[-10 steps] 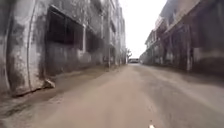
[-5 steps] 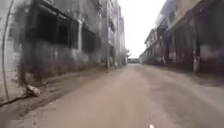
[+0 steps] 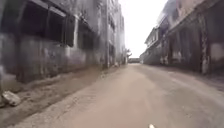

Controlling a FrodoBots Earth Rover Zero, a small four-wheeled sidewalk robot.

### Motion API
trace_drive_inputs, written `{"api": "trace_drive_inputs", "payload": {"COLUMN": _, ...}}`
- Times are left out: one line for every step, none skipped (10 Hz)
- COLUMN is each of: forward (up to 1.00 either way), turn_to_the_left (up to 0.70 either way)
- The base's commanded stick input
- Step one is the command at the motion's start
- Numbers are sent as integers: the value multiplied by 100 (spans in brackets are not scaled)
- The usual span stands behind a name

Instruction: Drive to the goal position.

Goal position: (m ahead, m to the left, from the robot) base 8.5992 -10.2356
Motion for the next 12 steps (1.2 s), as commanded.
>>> {"api": "trace_drive_inputs", "payload": {"forward": 100, "turn_to_the_left": 0}}
{"api": "trace_drive_inputs", "payload": {"forward": 100, "turn_to_the_left": 0}}
{"api": "trace_drive_inputs", "payload": {"forward": 100, "turn_to_the_left": 0}}
{"api": "trace_drive_inputs", "payload": {"forward": 100, "turn_to_the_left": -17}}
{"api": "trace_drive_inputs", "payload": {"forward": 100, "turn_to_the_left": -27}}
{"api": "trace_drive_inputs", "payload": {"forward": 100, "turn_to_the_left": -27}}
{"api": "trace_drive_inputs", "payload": {"forward": 100, "turn_to_the_left": 0}}
{"api": "trace_drive_inputs", "payload": {"forward": 100, "turn_to_the_left": 0}}
{"api": "trace_drive_inputs", "payload": {"forward": 100, "turn_to_the_left": 0}}
{"api": "trace_drive_inputs", "payload": {"forward": 100, "turn_to_the_left": 0}}
{"api": "trace_drive_inputs", "payload": {"forward": 100, "turn_to_the_left": 0}}
{"api": "trace_drive_inputs", "payload": {"forward": 100, "turn_to_the_left": 0}}
